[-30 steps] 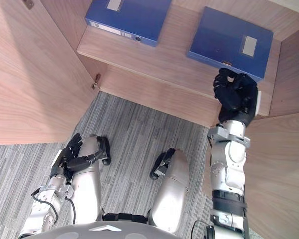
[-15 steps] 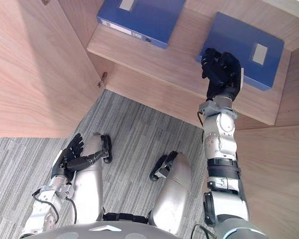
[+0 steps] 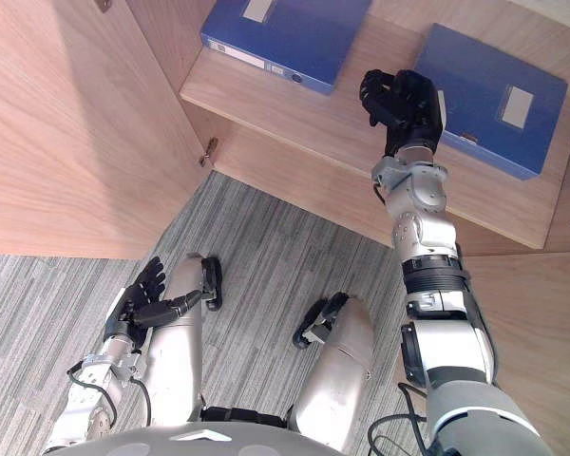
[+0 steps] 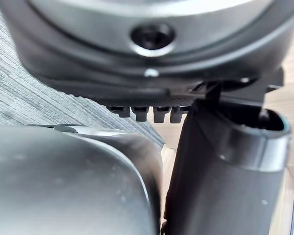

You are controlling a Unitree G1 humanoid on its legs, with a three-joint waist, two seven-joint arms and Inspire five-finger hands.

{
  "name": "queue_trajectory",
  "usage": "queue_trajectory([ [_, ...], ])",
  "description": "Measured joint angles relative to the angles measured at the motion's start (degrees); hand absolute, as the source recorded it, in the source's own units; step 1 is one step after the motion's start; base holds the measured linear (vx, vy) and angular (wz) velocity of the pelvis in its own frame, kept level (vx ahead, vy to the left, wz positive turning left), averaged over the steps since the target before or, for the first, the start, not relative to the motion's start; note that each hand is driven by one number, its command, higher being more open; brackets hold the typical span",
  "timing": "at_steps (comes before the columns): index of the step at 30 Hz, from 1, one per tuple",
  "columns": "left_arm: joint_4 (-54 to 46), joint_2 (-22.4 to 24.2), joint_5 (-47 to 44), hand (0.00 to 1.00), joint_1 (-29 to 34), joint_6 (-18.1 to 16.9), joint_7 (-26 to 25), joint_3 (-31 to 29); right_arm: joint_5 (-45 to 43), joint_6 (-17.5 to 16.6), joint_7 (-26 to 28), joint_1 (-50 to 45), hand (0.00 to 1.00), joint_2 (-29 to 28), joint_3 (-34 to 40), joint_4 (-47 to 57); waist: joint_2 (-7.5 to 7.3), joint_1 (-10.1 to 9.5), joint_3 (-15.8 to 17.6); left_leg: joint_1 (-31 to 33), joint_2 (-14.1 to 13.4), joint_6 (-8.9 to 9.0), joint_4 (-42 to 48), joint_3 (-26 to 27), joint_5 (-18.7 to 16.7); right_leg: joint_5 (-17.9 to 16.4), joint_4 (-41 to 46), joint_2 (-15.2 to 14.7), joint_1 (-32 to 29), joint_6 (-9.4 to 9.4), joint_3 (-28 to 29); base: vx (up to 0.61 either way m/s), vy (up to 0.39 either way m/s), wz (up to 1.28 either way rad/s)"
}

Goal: Walk over to the cabinet, pick up the folder, carry it to the office cabinet, place the folder inside the office cabinet, then close the office cabinet door

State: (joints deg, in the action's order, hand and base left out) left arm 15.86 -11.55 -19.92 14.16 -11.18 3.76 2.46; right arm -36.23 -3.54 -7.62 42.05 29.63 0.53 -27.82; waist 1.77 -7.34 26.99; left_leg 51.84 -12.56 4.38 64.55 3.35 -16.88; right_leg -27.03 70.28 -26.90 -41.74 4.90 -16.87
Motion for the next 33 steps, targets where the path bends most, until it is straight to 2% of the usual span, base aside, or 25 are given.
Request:
queue_trajectory([
  [17,0.1,0.0,-0.3,1.0,0.2,0.0,0.7,1.8,2.1,1.8,2.0,6.9,0.0,4.3,-4.6,-11.1,0.34,-0.48,-0.2,-0.2,3.2,0.31,-6.9,-1.1,4.6,0.3,-2.1,-2.0,0.8,-0.62,-3.3,0.0,-0.026,0.1],
  [20,0.1,0.1,-1.3,1.0,0.4,0.0,0.5,2.3,2.1,1.9,1.5,8.9,0.0,4.4,-4.6,-13.0,0.37,-0.56,-0.2,-0.2,3.3,0.9,-7.8,-1.4,5.5,0.3,-2.2,-2.0,0.7,-0.78,-3.7,0.0,-0.04,0.07],
  [29,0.0,0.5,-2.0,1.0,0.5,0.2,0.5,2.5,2.1,1.9,0.5,13.3,0.0,4.4,-6.7,-15.2,0.64,-0.61,-0.4,0.4,3.6,0.98,-9.0,-1.4,6.6,0.2,-2.0,-2.2,-0.7,-1.09,-3.7,0.0,0.0,0.0],
  [33,0.0,1.0,-2.5,1.0,0.4,0.2,0.4,4.0,2.0,1.9,0.3,15.3,0.0,4.5,-8.0,-17.2,1.21,-0.54,-0.7,0.9,3.9,1.06,-9.3,-1.4,7.1,-0.1,-1.4,-2.7,-1.6,-1.54,-3.7,-0.01,-0.024,0.05],
])
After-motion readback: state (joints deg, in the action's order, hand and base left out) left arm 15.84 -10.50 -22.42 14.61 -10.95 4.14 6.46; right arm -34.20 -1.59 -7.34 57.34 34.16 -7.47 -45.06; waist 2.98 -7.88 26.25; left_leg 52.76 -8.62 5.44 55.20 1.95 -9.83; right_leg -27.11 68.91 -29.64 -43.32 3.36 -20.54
